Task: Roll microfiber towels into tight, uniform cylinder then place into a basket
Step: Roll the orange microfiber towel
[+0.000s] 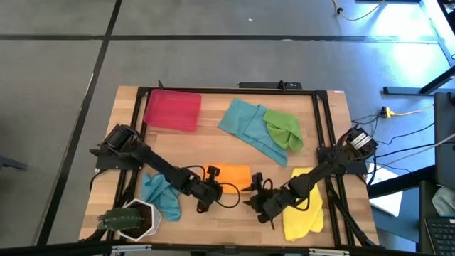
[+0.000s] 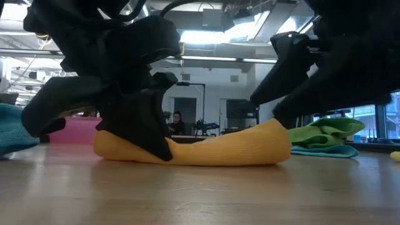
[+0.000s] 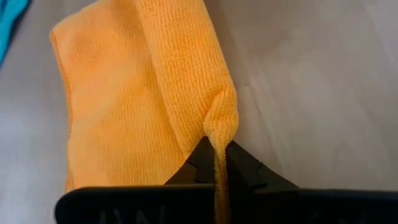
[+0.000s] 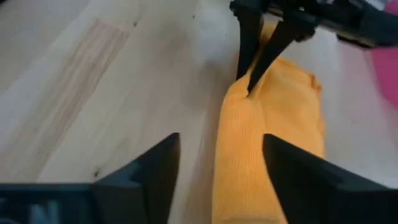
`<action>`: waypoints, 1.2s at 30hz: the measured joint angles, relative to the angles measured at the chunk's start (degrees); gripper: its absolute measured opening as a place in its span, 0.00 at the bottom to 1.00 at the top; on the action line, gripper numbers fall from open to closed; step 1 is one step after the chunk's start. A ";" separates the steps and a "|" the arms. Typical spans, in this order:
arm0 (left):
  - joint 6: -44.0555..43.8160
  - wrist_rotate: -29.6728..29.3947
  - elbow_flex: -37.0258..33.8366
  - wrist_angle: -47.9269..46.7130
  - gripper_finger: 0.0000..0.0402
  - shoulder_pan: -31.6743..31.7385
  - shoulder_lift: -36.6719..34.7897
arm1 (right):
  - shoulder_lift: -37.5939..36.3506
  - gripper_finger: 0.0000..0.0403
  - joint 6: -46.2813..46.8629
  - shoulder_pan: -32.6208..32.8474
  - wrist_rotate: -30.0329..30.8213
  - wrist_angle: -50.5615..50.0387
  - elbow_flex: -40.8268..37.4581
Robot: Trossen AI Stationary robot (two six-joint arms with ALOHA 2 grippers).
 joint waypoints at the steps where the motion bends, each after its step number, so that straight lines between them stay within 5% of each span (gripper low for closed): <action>1: -0.20 0.48 0.02 0.08 0.00 0.16 -0.04 | 0.45 0.62 -1.37 0.27 1.05 0.09 0.00; 6: -1.48 2.16 0.06 0.72 0.00 0.54 -0.06 | 4.13 0.67 -7.53 1.97 7.35 -0.44 0.27; 15: -2.84 6.37 0.09 3.14 0.00 1.13 -0.13 | 11.15 0.59 -14.47 4.00 15.72 -9.21 9.02; 36: -3.23 9.43 0.18 5.72 0.00 1.29 -0.84 | 14.06 0.56 -8.45 3.19 14.39 -19.02 12.57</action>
